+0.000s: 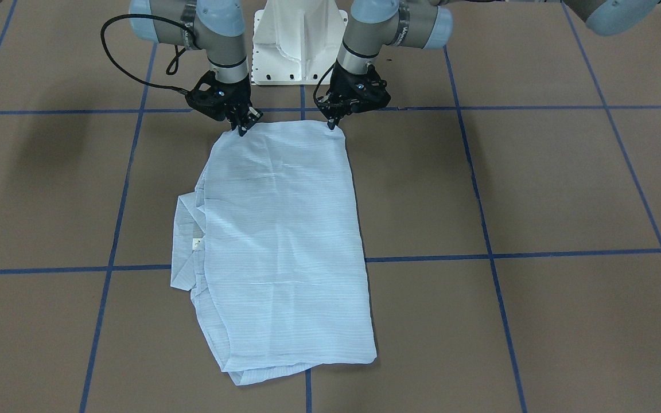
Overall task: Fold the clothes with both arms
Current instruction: 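Grasp the near edge of the shirt with both grippers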
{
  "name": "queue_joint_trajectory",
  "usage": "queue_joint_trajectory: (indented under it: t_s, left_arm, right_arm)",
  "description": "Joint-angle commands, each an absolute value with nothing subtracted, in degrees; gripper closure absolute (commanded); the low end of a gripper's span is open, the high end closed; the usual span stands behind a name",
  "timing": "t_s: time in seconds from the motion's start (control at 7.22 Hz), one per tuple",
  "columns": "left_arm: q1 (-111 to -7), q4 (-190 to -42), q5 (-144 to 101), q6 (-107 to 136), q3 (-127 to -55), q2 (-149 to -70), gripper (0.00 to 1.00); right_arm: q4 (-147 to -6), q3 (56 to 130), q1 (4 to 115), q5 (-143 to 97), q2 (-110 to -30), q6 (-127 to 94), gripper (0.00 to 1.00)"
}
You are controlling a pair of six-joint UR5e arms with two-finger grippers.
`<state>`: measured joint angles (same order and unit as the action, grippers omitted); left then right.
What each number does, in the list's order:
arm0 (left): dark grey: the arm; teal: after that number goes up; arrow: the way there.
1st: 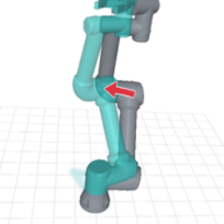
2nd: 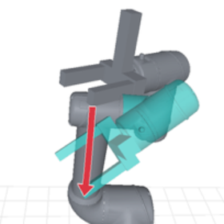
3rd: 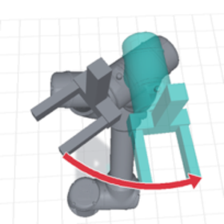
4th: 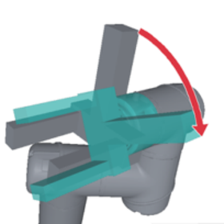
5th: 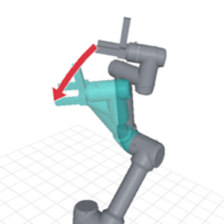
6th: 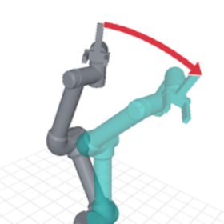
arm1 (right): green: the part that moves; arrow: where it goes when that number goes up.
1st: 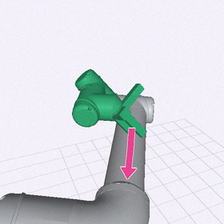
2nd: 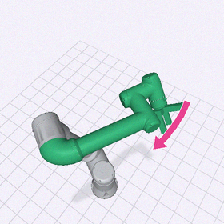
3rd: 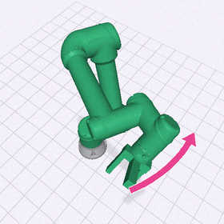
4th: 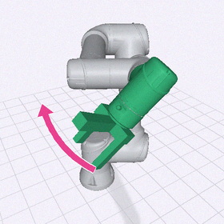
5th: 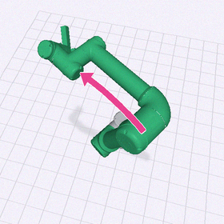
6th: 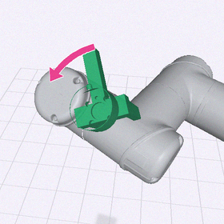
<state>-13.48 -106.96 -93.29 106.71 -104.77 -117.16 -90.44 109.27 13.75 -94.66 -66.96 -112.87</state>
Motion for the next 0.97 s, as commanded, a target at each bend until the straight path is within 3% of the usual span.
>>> queue_joint_trajectory:
  t_s: [0.0,0.42,0.83]
  left_arm:
    - [-13.5,-107.0,-93.3,106.7,-104.8,-117.2,1.0]
    - [-13.7,-106.8,-93.8,106.6,-107.6,-116.4,1.0]
    - [-12.7,-95.8,-96.5,106.7,-118.2,-115.8,1.0]
  right_arm:
    - [-90.5,109.7,14.5,-94.8,-65.8,-112.9,1.0]
    - [-90.4,114.5,15.4,-95.0,-66.6,-113.0,1.0]
    - [-90.4,119.9,15.2,-98.8,-67.9,-112.9,1.0]
